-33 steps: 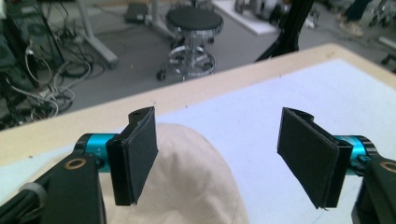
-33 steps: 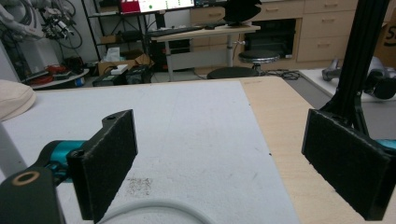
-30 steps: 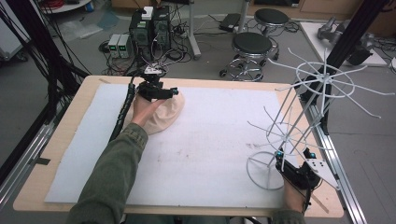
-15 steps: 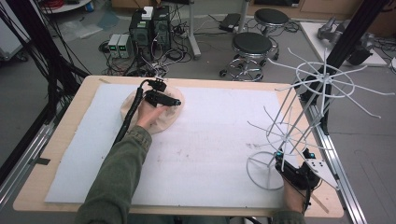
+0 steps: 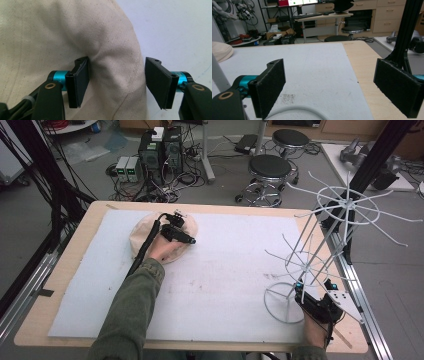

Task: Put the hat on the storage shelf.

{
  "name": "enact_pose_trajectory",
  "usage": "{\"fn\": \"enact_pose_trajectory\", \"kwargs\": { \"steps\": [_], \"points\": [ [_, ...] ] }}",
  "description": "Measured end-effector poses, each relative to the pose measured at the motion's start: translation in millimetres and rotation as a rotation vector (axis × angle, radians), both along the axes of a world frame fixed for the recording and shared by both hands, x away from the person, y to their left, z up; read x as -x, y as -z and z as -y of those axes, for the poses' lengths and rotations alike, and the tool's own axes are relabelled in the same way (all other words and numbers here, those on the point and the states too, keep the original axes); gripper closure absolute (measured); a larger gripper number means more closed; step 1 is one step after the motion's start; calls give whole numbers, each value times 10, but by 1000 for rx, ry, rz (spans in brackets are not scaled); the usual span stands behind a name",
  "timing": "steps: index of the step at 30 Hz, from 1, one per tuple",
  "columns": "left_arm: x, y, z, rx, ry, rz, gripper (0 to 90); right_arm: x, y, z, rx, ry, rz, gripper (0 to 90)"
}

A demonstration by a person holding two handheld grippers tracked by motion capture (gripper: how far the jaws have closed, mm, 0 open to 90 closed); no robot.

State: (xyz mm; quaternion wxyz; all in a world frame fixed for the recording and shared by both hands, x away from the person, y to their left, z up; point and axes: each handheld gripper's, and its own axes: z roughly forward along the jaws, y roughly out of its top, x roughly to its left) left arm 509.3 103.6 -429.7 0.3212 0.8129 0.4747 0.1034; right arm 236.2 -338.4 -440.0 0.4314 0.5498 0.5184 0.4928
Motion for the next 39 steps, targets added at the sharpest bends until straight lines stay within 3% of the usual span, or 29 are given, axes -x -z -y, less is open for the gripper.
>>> {"fn": "enact_pose_trajectory", "kwargs": {
  "steps": [3,6,8,11,12,13,14,15,17,21,24,26,27,39],
  "points": [
    [-2,-5,-8,3,-7,-7,387,8,-4,2,1,-3,3,94],
    [-9,-14,-22,6,-51,-11,491,10,-5,3,1,-4,2,94],
    [-8,-17,-20,3,-50,-11,526,9,-4,2,1,-2,4,94],
    [-21,-18,-48,90,-69,-56,669,10,-3,2,2,-2,4,94],
    [-21,-18,-48,90,-69,-56,713,10,-3,2,2,-2,4,94],
    [-30,-13,-78,134,-70,-75,757,8,-3,2,2,-2,5,94],
    [-40,8,-144,213,-83,-104,777,8,-4,0,1,-2,5,94],
    [-38,23,-178,247,-78,-106,798,6,-4,2,3,-3,5,94],
    [-31,37,-197,267,-75,-102,815,5,-6,2,0,-4,3,94],
    [10,50,-249,298,-14,-79,818,6,-8,4,3,-4,7,94],
    [49,25,-272,315,-18,-40,817,11,-12,3,3,0,8,94],
    [60,13,-288,334,-16,-36,816,13,-17,-6,-6,1,13,94],
    [76,-11,-323,378,-7,-37,814,15,-18,-2,1,1,11,94],
    [299,-295,-418,454,59,78,809,21,-29,-4,-5,5,14,94]
  ]
}}
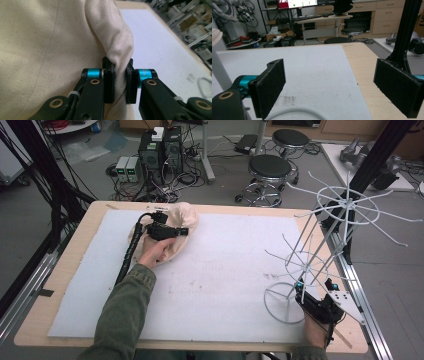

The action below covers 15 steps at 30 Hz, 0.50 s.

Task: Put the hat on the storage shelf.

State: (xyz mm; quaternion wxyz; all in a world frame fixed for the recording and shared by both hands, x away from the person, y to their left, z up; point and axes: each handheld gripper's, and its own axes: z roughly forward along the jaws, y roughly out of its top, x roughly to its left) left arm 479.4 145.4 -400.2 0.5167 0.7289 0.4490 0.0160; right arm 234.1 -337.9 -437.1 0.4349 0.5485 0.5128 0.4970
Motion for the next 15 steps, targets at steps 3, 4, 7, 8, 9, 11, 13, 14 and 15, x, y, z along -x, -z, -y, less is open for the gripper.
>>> {"fn": "enact_pose_trajectory", "kwargs": {
  "steps": [3,4,7,8,9,11,13,14,15],
  "points": [
    [145,-149,-51,38,11,66,808,1,0,3,0,-1,1,94],
    [179,-183,-69,50,14,76,808,1,1,2,-2,0,0,94],
    [276,-283,-129,82,30,111,805,4,0,-1,-5,1,-1,94],
    [309,-317,-147,92,34,124,804,4,-1,-4,-6,3,-2,94],
    [309,-317,-147,92,34,124,803,4,-1,-4,-6,3,-2,94],
    [403,-418,-206,142,67,150,803,4,0,0,-1,1,-1,94],
    [469,-483,-235,168,91,178,802,1,-1,-2,-4,1,-1,94],
    [512,-521,-248,183,102,195,802,0,0,-3,-7,2,-3,94],
    [541,-545,-252,196,107,205,801,-2,0,-4,-10,5,-6,94]
  ]
}}
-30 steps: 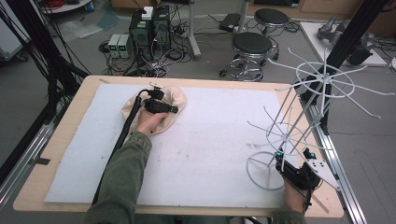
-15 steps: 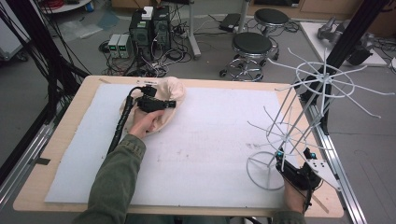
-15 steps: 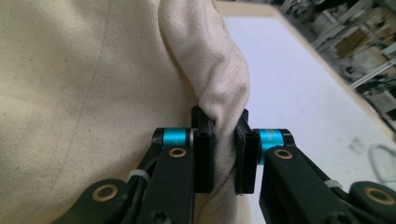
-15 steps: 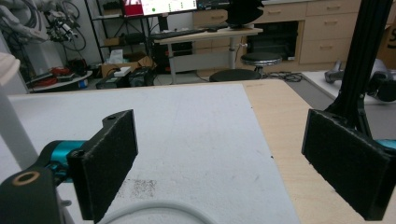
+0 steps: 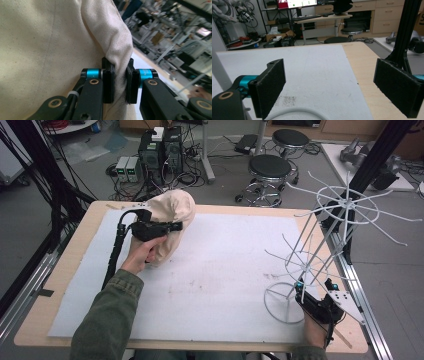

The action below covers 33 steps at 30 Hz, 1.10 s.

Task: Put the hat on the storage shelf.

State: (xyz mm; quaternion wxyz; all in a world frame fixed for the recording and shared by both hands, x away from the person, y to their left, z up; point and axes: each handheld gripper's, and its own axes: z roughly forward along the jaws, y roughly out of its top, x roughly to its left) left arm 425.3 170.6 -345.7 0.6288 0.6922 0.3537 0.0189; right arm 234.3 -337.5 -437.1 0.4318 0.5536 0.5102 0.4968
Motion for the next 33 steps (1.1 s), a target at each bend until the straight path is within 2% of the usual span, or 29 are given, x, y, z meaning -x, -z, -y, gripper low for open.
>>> {"fn": "enact_pose_trajectory", "kwargs": {
  "steps": [1,3,4,5,6,10,13,14,20,28,33],
  "points": [
    [0,0,0,0,0,0,801,1,1,1,-2,0,-1,94],
    [115,-113,-13,22,26,52,799,3,0,-1,-6,-1,-3,94],
    [115,-113,-13,22,26,52,800,3,0,-1,-4,1,-2,94],
    [195,-192,-19,41,36,89,799,4,0,-3,-4,1,-2,94],
    [195,-192,-19,41,36,89,799,3,0,-2,-3,2,-1,94],
    [333,-334,-64,97,44,150,800,3,1,-4,-3,3,0,94],
    [411,-423,-93,112,57,192,800,-2,4,-7,-8,3,2,94],
    [461,-480,-96,119,69,219,799,-2,3,-6,-7,3,-1,94],
    [576,-644,-62,151,115,263,797,-4,3,-9,-9,4,0,94],
    [685,-796,13,148,164,310,793,-4,4,-8,-9,2,0,94],
    [742,-853,66,142,173,341,792,-4,5,-4,-6,2,0,94]
  ]
}}
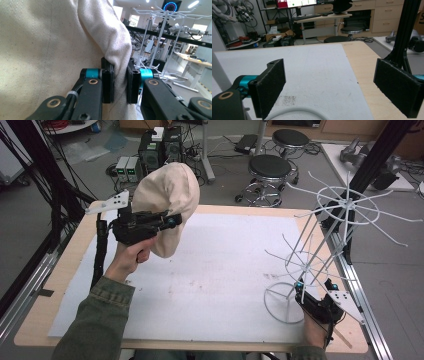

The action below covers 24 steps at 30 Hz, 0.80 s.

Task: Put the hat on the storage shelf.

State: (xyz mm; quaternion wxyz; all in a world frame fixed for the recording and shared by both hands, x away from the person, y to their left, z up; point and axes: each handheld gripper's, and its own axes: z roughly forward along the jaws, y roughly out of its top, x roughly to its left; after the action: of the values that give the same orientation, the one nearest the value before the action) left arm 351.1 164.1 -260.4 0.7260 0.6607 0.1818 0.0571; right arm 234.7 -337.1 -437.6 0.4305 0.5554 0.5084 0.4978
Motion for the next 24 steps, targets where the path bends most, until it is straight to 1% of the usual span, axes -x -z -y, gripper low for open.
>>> {"fn": "enact_pose_trajectory", "kwargs": {
  "steps": [2,3,4,5,6,8,9,10,11,12,13,14,15,16,17,18,19,22,23,24],
  "points": [
    [11,-30,12,-4,5,8,792,-4,2,0,1,0,-1,94],
    [29,-73,25,4,11,16,791,-3,2,2,4,0,-5,94],
    [29,-73,25,4,11,16,791,-3,3,1,5,1,-6,94],
    [52,-123,35,18,22,23,791,-3,3,2,5,1,-6,94],
    [63,-150,41,22,27,27,791,-2,2,2,6,0,-6,94],
    [73,-179,47,22,31,33,791,-2,2,2,8,1,-6,94],
    [85,-208,57,27,41,32,791,-2,2,2,8,1,-6,94],
    [109,-268,81,25,58,46,789,-2,2,1,8,1,-6,94],
    [109,-268,81,25,58,46,788,-4,3,0,7,1,-3,94],
    [144,-333,117,21,67,61,786,-2,2,2,9,0,-6,94],
    [144,-333,117,21,67,61,785,-2,2,2,9,0,-6,94],
    [160,-366,135,18,75,68,784,-7,0,-11,-9,2,-2,94],
    [188,-435,175,15,85,82,784,-6,5,1,9,2,-8,94],
    [200,-471,194,11,90,89,784,-7,7,-2,4,2,-8,94],
    [200,-471,194,11,90,89,784,-6,7,-3,4,3,-9,94],
    [219,-540,236,13,105,100,784,-6,7,-2,5,3,-8,94],
    [219,-540,236,13,105,100,784,-6,7,-2,5,3,-8,94],
    [240,-665,336,20,138,115,784,-6,8,-2,5,2,-8,94],
    [240,-665,336,20,138,115,784,-7,8,-2,5,2,-8,94],
    [252,-720,402,23,141,127,782,-6,7,-1,5,1,-9,94]
  ]
}}
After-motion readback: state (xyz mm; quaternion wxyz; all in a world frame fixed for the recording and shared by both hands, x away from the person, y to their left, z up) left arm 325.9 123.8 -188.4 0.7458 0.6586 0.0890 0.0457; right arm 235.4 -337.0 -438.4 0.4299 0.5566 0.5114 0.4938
